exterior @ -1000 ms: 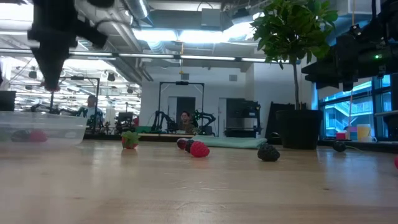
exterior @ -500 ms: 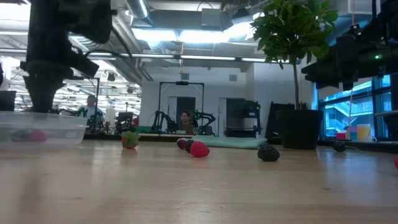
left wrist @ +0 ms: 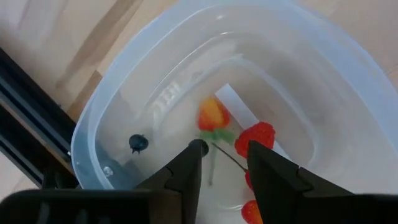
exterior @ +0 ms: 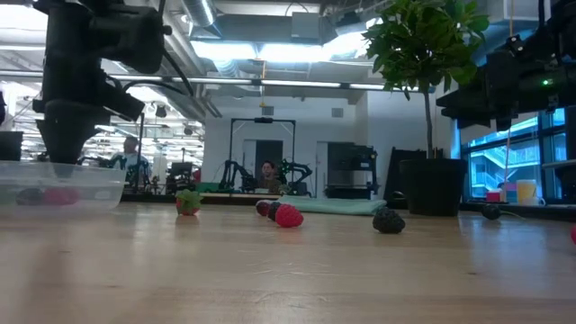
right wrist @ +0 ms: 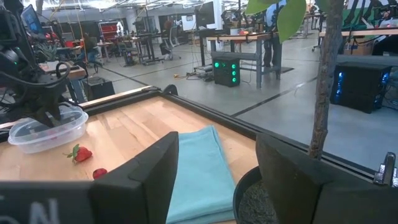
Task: Pick and placing Produce into tupperware
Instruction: Put the bottom red strawberry into the transparent bin, then put the red strawberry into the transparent bin
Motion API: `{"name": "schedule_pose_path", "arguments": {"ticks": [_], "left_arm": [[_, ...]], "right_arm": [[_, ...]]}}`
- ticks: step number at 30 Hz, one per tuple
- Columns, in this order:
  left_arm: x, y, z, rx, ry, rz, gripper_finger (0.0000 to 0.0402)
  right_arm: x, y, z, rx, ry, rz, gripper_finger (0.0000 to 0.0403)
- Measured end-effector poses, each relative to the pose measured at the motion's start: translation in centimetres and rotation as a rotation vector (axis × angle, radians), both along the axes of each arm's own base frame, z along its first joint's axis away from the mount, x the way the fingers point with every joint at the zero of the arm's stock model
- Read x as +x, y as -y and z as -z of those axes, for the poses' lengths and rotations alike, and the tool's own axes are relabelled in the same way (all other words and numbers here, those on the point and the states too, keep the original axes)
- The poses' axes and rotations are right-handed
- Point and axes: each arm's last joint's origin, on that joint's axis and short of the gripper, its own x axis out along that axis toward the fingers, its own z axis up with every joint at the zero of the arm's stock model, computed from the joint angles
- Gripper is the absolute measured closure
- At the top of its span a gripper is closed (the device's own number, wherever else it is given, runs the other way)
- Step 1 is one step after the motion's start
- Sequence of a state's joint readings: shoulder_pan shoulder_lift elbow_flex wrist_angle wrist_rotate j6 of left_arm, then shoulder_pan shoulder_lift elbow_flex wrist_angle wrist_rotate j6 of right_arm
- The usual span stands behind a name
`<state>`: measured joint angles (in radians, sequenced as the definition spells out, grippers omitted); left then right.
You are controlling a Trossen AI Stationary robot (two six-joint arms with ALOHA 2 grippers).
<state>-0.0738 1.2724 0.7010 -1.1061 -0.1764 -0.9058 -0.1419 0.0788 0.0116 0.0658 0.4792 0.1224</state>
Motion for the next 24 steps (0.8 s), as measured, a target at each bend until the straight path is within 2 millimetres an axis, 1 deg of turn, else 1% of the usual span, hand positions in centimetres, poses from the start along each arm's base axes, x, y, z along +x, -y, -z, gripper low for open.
{"name": "schedule_pose_path", "arguments": {"ticks": [3, 6, 8, 10, 12, 15, 17, 20, 24], "left_arm": [[0.0, 0.1, 0.0, -0.021, 0.000, -0.004, 0.0281], [0.0, 0.1, 0.0, -0.039, -0.001, -0.011, 0.0267], [0.0, 0.1, 0.0, -0.045, -0.002, -0.003, 0.0249], [0.0, 0.2, 0.0, -0.067, -0.010, 0.042, 0.0226], [0.2, 0.2, -0.4, -0.072, -0.002, 0.065, 0.0203], [0.9, 0.2, -1.3, -0.059, 0.032, 0.084, 0.0180], [1.5, 0.2, -2.2, -0.057, 0.061, 0.132, 0.0173], [2.4, 0.3, -3.5, -0.044, 0.122, 0.179, 0.0169], [4.1, 0.0, -4.9, 0.009, 0.253, 0.283, 0.0169]], "right_arm": [[0.0, 0.0, 0.0, 0.000, 0.000, 0.000, 0.0186], [0.0, 0.0, 0.0, 0.000, 0.000, 0.000, 0.0186], [0.0, 0.0, 0.0, -0.004, -0.003, 0.000, 0.0186], [0.0, 0.0, 0.0, -0.013, -0.009, 0.000, 0.0186], [0.0, 0.0, 0.0, -0.020, -0.014, 0.000, 0.0186], [0.0, 0.0, 0.0, -0.022, -0.015, 0.000, 0.0186], [0.0, 0.0, 0.0, -0.024, -0.017, 0.000, 0.0186], [0.0, 0.0, 0.0, -0.038, -0.027, 0.000, 0.0186], [0.0, 0.0, 0.0, -0.043, -0.031, 0.000, 0.0186]]}}
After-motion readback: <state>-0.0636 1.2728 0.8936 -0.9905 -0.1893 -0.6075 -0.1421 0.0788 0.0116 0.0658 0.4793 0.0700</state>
